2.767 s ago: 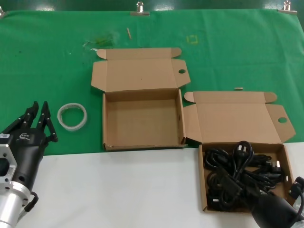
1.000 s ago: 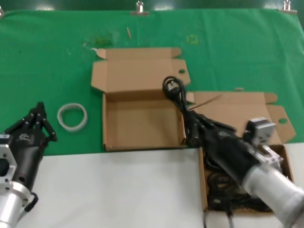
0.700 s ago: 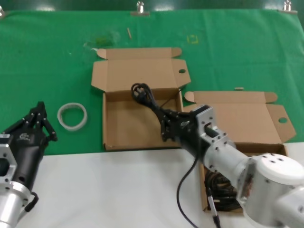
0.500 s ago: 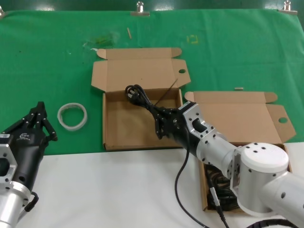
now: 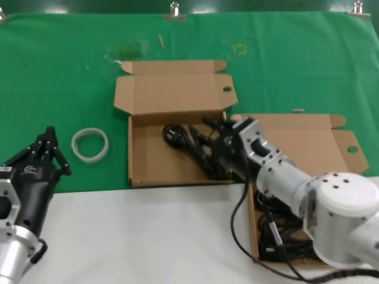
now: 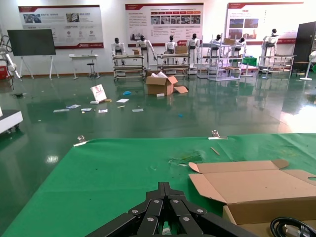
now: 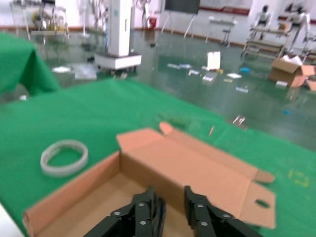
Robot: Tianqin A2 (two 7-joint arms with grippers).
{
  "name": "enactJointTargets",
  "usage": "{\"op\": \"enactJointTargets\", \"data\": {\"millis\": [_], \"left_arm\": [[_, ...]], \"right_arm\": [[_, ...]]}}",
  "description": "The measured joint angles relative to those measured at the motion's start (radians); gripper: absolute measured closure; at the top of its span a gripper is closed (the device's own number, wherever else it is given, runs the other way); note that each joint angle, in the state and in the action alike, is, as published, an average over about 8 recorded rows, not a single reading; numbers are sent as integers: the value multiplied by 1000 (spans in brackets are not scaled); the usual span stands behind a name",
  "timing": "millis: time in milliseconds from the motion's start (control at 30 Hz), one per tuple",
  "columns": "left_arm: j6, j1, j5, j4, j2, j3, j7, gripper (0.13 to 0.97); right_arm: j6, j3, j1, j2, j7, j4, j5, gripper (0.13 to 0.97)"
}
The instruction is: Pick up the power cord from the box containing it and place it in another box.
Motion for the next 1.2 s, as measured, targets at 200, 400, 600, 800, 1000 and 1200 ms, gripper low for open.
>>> {"op": "enactJointTargets", "data": {"millis": [200,400,600,800,1000,1200], "left_arm": [[0,0,0,0,0,0,0,957],[0,0,0,0,0,0,0,957],[0,0,0,0,0,0,0,946],[0,0,0,0,0,0,0,919],[0,0,0,0,0,0,0,857],[0,0,0,0,0,0,0,764]], "right_arm": [[-7,147,-96,124,88,232,-52,780],[-47,353,-239,237,257,441,-164,667],[-54,409,-278,232,281,462,-201,599],[-61,460,-313,199,279,453,-239,466],[-68,520,-354,163,280,445,-283,348],[-76,580,-395,127,281,438,-328,235]]}}
